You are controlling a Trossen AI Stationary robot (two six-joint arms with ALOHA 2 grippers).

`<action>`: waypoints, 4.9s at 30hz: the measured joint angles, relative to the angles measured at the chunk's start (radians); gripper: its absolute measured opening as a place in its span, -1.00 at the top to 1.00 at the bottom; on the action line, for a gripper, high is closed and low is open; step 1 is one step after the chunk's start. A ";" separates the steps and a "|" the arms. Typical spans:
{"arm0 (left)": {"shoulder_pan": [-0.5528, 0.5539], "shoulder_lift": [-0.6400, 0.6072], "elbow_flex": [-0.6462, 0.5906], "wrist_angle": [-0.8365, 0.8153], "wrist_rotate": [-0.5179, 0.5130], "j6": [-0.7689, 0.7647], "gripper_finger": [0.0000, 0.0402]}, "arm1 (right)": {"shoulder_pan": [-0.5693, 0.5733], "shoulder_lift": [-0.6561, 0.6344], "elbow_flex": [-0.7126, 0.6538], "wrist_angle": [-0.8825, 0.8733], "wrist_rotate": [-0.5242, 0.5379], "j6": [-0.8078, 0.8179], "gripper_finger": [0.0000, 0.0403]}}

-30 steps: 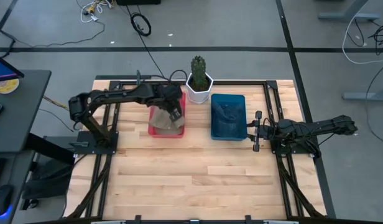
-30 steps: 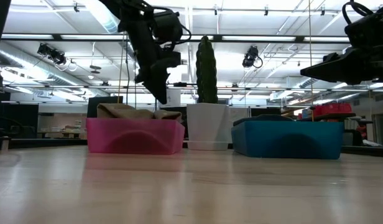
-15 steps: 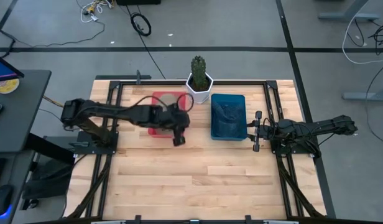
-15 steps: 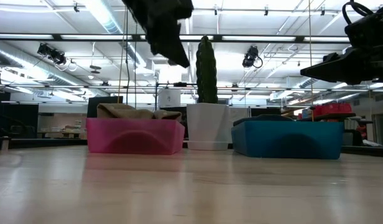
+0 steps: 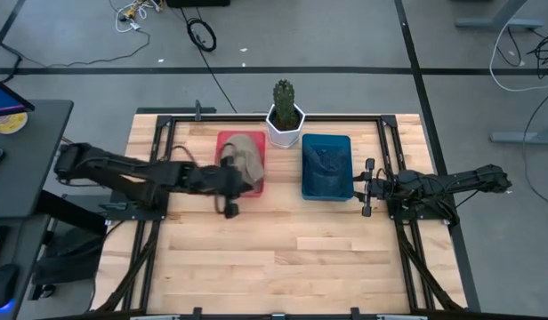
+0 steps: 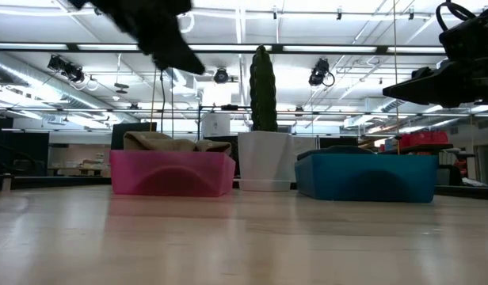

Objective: Pick & Place hat
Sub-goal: Return to Home Position

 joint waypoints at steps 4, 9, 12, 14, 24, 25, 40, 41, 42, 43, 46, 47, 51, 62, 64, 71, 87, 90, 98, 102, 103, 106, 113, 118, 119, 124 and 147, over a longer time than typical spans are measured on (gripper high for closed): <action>-0.015 -0.174 -0.169 0.136 -0.002 0.014 0.86 | 0.000 0.000 0.000 0.000 0.000 0.000 0.34; -0.023 -0.357 -0.339 0.301 -0.001 0.037 0.86 | 0.000 0.000 0.000 -0.001 0.000 0.000 0.34; -0.023 -0.465 -0.399 0.347 0.000 0.040 0.86 | 0.000 0.000 0.000 -0.001 0.000 0.000 0.34; -0.023 -0.528 -0.442 0.391 0.007 0.052 0.86 | 0.000 0.000 0.000 -0.001 0.000 0.000 0.34; -0.023 -0.808 -0.671 0.667 0.026 0.084 0.86 | 0.000 0.000 0.000 -0.001 0.000 0.000 0.34; -0.023 -0.829 -0.691 0.703 0.039 0.093 0.86 | 0.000 0.000 0.000 -0.001 0.000 0.000 0.34; -0.023 -1.077 -0.768 0.675 0.109 0.122 0.86 | 0.000 0.000 0.000 -0.001 0.000 0.000 0.34; -0.023 -1.090 -0.768 0.670 0.109 0.122 0.86 | 0.000 0.000 0.000 -0.001 0.000 0.000 0.34; -0.023 -1.101 -0.768 0.667 0.109 0.122 0.86 | 0.000 0.000 0.000 -0.001 0.000 0.000 0.34; -0.023 -1.111 -0.768 0.660 0.110 0.122 0.86 | 0.000 0.000 0.000 -0.001 0.000 0.000 0.34; -0.023 -1.145 -0.768 0.624 0.135 0.129 0.86 | 0.000 0.000 0.000 -0.001 0.000 0.000 0.34; -0.023 -1.156 -0.768 0.613 0.140 0.130 0.86 | 0.000 0.000 0.000 -0.001 0.000 0.000 0.34; -0.023 -1.207 -0.768 0.578 0.152 0.122 0.86 | 0.000 0.000 0.000 -0.001 0.000 0.000 0.34; -0.023 -1.218 -0.768 0.560 0.237 0.122 0.86 | 0.000 0.000 0.000 -0.001 0.000 0.000 0.34; -0.023 -1.218 -0.776 0.571 0.239 0.121 0.86 | 0.000 0.000 0.000 -0.001 0.000 0.000 0.34; -0.020 -1.218 -0.830 0.655 0.240 0.141 0.86 | 0.000 0.000 0.000 -0.001 0.000 0.000 0.34; -0.022 -1.218 -0.831 0.430 0.192 0.227 0.86 | 0.000 0.000 0.000 -0.001 0.000 0.000 0.34; -0.022 -1.218 -0.831 0.392 0.194 0.250 0.86 | 0.000 0.000 0.000 -0.001 0.000 0.000 0.34; -0.022 -1.218 -0.831 0.261 0.195 0.272 0.86 | 0.000 0.000 0.000 -0.001 0.000 0.000 0.34; -0.022 -1.216 -0.829 0.235 0.202 0.296 0.86 | 0.000 0.000 0.000 -0.001 0.000 0.000 0.34; -0.022 -1.216 -0.829 0.234 0.204 0.299 0.86 | 0.000 0.000 0.000 -0.001 0.000 0.000 0.34; -0.022 -1.216 -0.829 0.231 0.204 0.303 0.86 | 0.000 0.000 0.000 -0.001 0.000 0.000 0.34; -0.022 -1.216 -0.830 0.244 0.200 0.299 0.86 | 0.000 0.000 0.000 -0.001 0.000 0.000 0.34; -0.022 -1.216 -0.830 0.246 0.199 0.297 0.86 | 0.000 0.000 0.000 -0.001 0.000 0.000 0.34; -0.022 -1.216 -0.830 0.246 0.199 0.297 0.86 | 0.000 0.000 0.000 -0.001 0.000 0.000 0.34; -0.022 -1.216 -0.831 0.247 0.199 0.296 0.86 | 0.000 0.000 0.000 -0.001 0.000 0.000 0.34; -0.022 -1.216 -0.831 0.249 0.199 0.295 0.86 | 0.000 0.000 0.000 -0.001 0.000 0.000 0.34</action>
